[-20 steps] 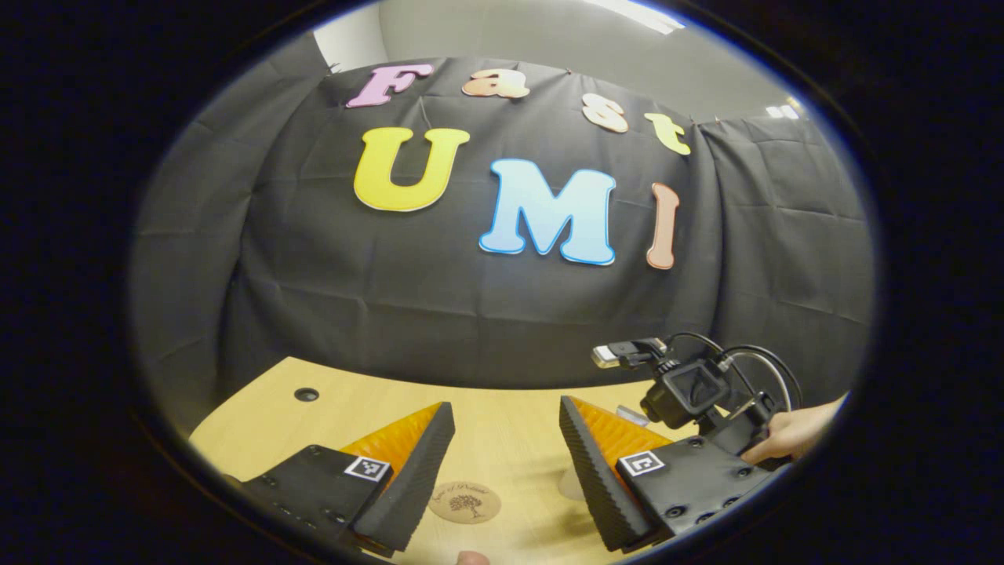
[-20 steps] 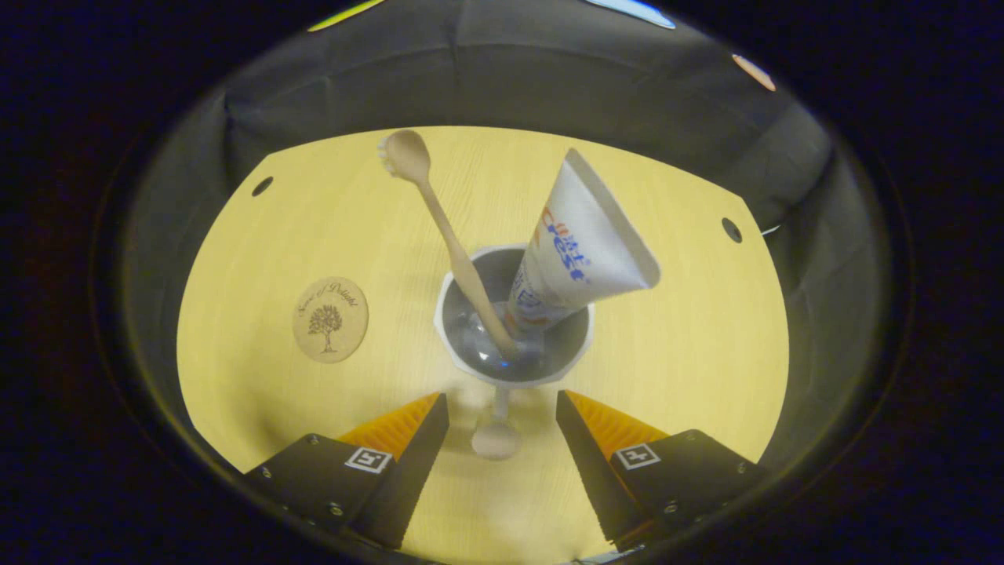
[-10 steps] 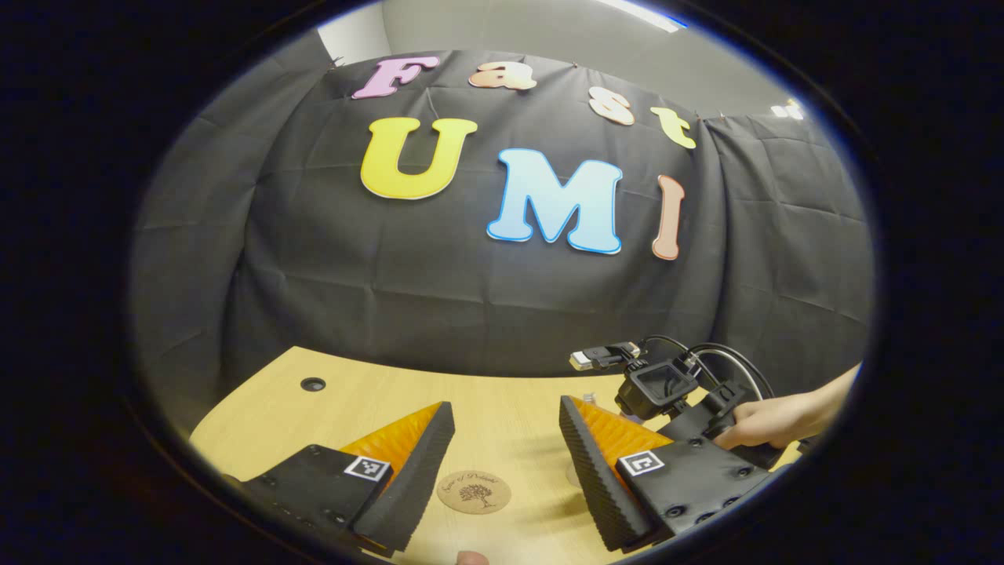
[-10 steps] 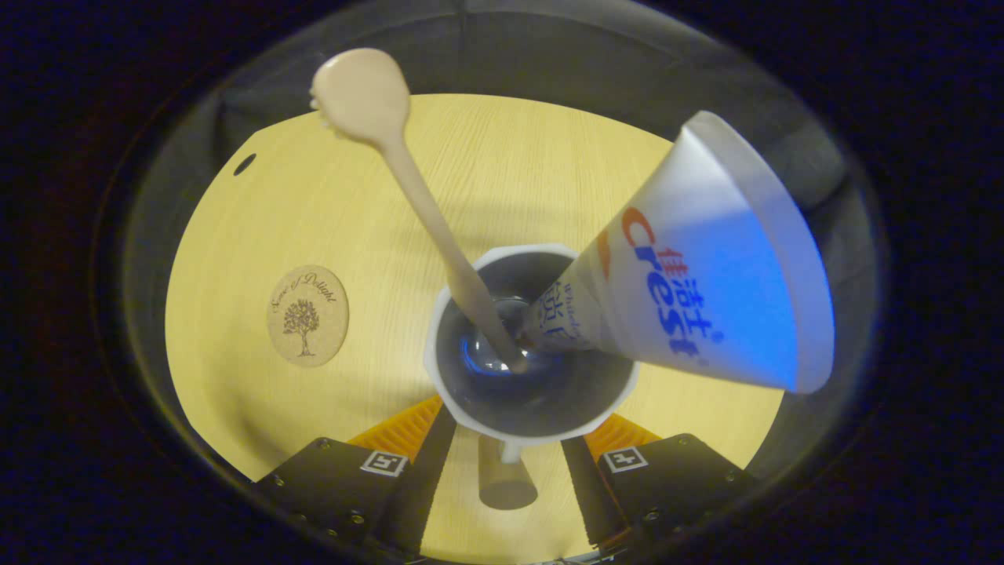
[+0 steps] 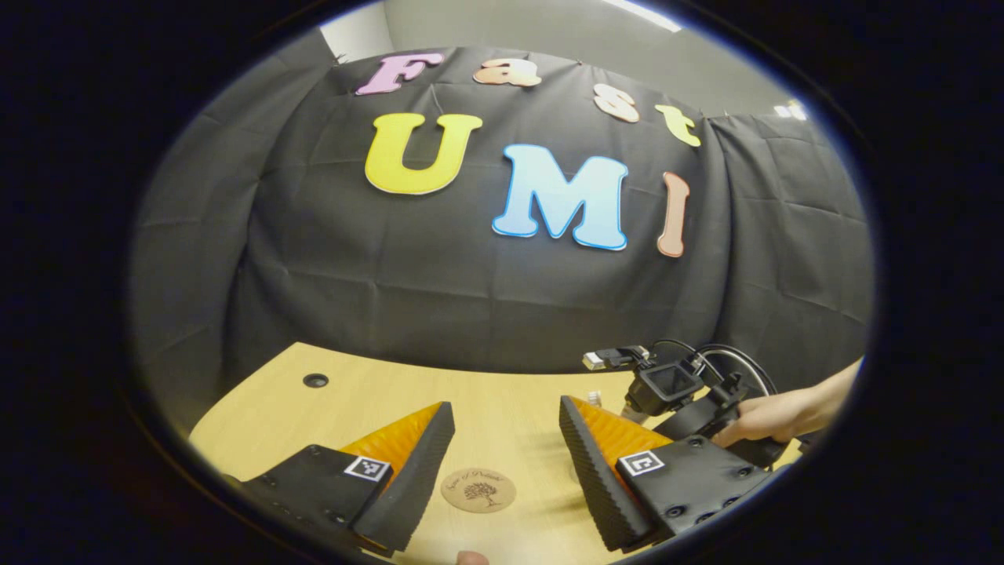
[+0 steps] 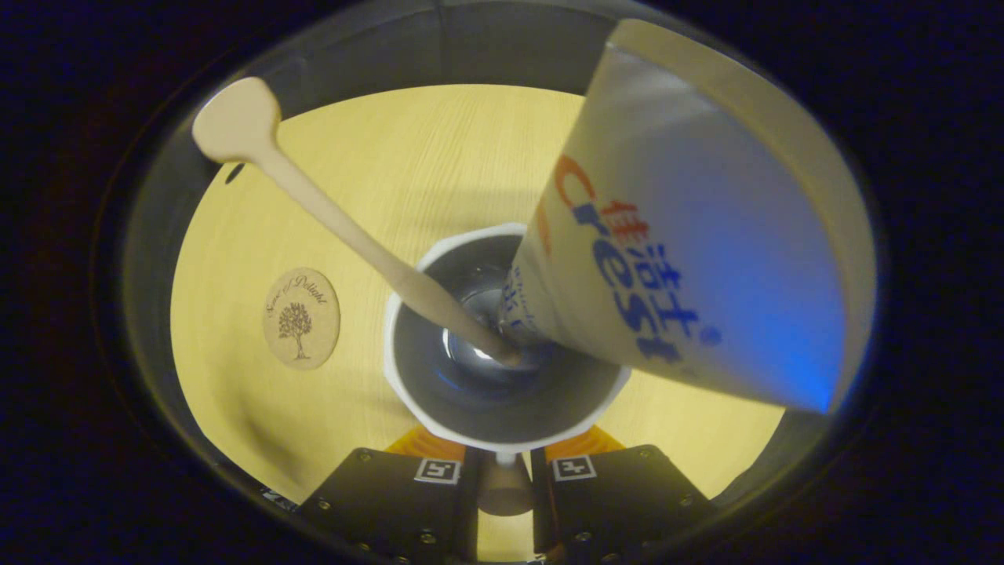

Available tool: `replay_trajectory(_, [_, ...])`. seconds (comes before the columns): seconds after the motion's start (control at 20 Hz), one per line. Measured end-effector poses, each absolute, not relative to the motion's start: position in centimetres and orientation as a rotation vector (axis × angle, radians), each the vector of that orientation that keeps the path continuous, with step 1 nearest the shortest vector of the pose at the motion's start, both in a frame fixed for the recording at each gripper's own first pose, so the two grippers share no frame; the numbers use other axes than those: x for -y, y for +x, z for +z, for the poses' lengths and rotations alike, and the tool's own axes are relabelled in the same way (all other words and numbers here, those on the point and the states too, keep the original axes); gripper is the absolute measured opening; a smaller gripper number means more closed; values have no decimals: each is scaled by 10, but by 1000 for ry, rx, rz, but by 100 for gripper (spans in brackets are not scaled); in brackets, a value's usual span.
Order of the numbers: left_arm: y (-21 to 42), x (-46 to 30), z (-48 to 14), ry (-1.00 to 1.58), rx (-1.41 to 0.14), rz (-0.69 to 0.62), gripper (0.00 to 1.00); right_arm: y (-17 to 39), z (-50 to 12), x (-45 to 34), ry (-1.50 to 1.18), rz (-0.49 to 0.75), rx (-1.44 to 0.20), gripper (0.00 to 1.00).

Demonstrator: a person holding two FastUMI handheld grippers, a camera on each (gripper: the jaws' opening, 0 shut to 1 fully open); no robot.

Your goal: Put the toothbrush and toothpaste on the desktop into the cup, then pick up the cup and place it on the coaster on the desktop.

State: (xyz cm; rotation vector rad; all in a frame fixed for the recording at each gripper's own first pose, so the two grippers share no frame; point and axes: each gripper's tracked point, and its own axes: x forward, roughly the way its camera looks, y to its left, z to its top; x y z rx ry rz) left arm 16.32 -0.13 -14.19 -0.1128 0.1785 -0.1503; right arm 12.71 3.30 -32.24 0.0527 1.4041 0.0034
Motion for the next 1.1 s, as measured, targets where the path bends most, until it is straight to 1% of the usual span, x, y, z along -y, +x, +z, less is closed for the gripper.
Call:
replay_trajectory(0.25, [162, -6, -145, -113, -186, -134, 90, 135, -314, -40, 46, 18, -1353, 28])
replay_trajectory(0.3, [160, -10, -145, -110, -187, -127, 92, 135, -312, -46, 45, 29, -1348, 28])
replay_trajectory(0.35, [157, -13, -144, -110, -186, -122, 90, 135, -309, -52, 43, 44, -1347, 28])
replay_trajectory(0.4, [157, -16, -142, -111, -185, -116, 92, 136, -307, -58, 42, 59, -1343, 28])
replay_trajectory(0.45, [154, -20, -141, -112, -183, -110, 90, 137, -304, -64, 32, 73, -1339, 28])
replay_trajectory(0.5, [152, -24, -139, -112, -182, -102, 90, 139, -302, -69, 16, 87, -1330, 28])
replay_trajectory(0.55, [149, -29, -137, -114, -181, -93, 92, 139, -299, -75, -7, 103, -1323, 28])
replay_trajectory(0.6, [148, -34, -137, -117, -179, -83, 90, 141, -296, -82, -20, 121, -1317, 28])
replay_trajectory(0.65, [146, -40, -136, -121, -176, -74, 92, 143, -292, -90, -27, 143, -1314, 28])
replay_trajectory(0.7, [143, -45, -135, -127, -173, -65, 90, 144, -289, -98, -31, 163, -1311, 28])
replay_trajectory(1.1, [123, -95, -130, -127, -160, 4, 90, 150, -289, -164, -87, 277, -1322, 28])
